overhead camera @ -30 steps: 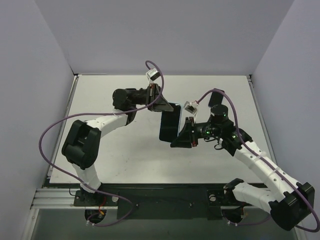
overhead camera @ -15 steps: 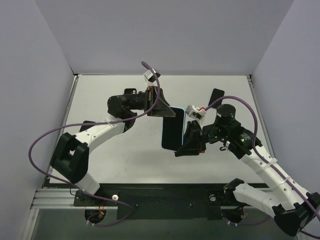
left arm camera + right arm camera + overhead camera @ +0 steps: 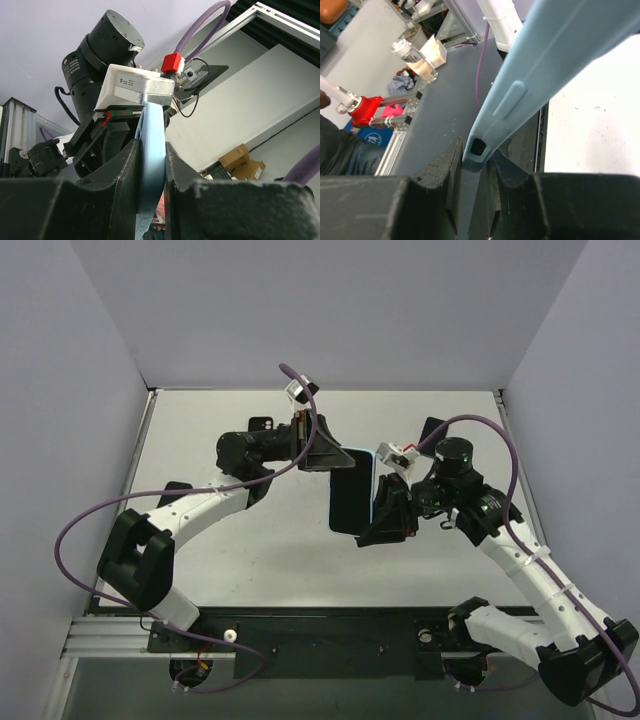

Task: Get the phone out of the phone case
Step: Remove the phone case from the phone.

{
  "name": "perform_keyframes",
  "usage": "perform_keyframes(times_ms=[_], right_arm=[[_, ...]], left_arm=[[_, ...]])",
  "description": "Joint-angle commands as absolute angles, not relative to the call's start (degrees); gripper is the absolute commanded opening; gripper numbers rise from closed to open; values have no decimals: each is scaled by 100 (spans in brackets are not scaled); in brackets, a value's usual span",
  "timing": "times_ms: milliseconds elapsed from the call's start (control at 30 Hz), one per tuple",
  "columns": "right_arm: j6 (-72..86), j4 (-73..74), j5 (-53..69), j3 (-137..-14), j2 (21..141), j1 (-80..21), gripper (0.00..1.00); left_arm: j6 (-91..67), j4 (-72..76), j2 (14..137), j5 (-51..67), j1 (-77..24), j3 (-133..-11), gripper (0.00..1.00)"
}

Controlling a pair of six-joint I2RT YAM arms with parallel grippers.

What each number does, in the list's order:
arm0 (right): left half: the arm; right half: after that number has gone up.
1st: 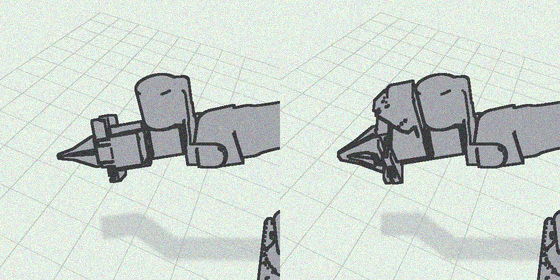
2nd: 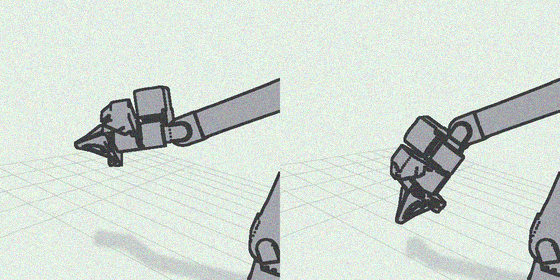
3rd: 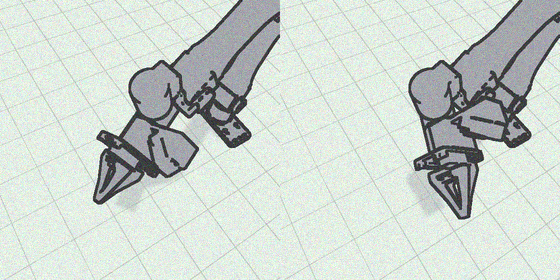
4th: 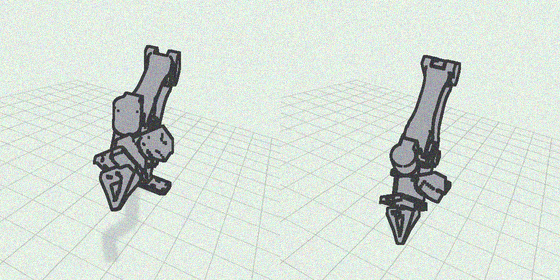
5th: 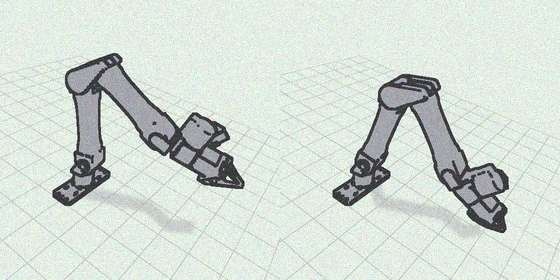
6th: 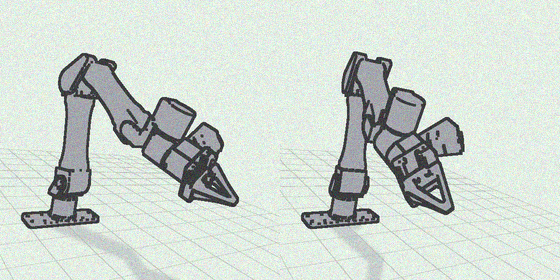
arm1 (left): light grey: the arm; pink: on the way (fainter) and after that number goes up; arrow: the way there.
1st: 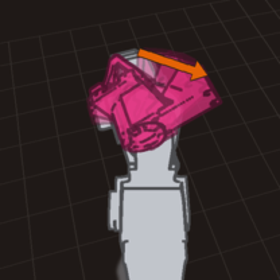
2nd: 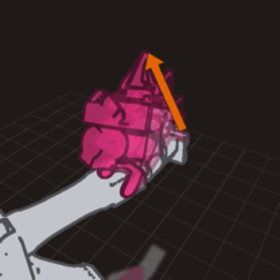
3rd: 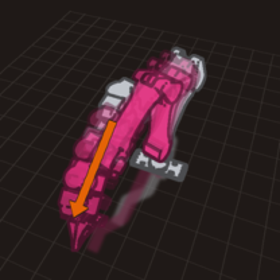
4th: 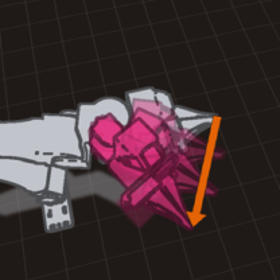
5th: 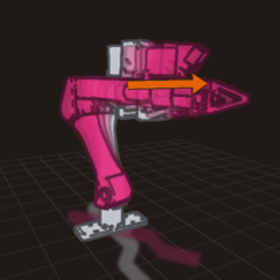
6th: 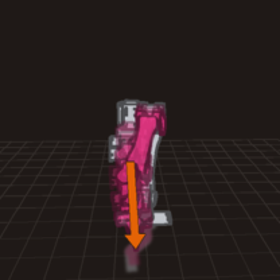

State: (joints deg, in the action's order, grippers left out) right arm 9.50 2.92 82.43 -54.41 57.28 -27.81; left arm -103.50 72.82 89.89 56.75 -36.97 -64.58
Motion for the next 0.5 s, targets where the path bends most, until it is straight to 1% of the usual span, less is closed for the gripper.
perform_keyframes(times_ms=[0, 33, 67, 100, 133, 267, 333, 467], right_arm=[[-585, 1046, 7672, -5869, 6486, -2513, 0], [-1302, 1472, 7829, -6132, 6626, -2548, 0], [-1553, 2216, 8005, -6422, 6697, -2645, 0], [-2165, 2685, 8016, -6599, 6810, -2715, 0], [-2267, 3168, 7972, -6818, 6855, -2881, 0], [-2110, 3287, 8024, -7092, 6943, -3435, 0], [-2100, 3365, 8252, -7136, 6961, -3507, 0], [-2224, 3560, 8218, -7110, 6882, -3639, 0]], left_arm=[[-12428, 9387, 8166, 5317, -4315, -6715, 0], [-12436, 9387, 8139, 5317, -4324, -6715, 0], [-12445, 9387, 8104, 5309, -4333, -6715, 0], [-12445, 9387, 8086, 5317, -4333, -6697, 0], [-12437, 9387, 8069, 5309, -4342, -6654, 0], [-12375, 9387, 8165, 5317, -4342, -6530, 0], [-12305, 9387, 8200, 5326, -4342, -6548, 0], [-12322, 9396, 8349, 5405, -4281, -6697, 0]])
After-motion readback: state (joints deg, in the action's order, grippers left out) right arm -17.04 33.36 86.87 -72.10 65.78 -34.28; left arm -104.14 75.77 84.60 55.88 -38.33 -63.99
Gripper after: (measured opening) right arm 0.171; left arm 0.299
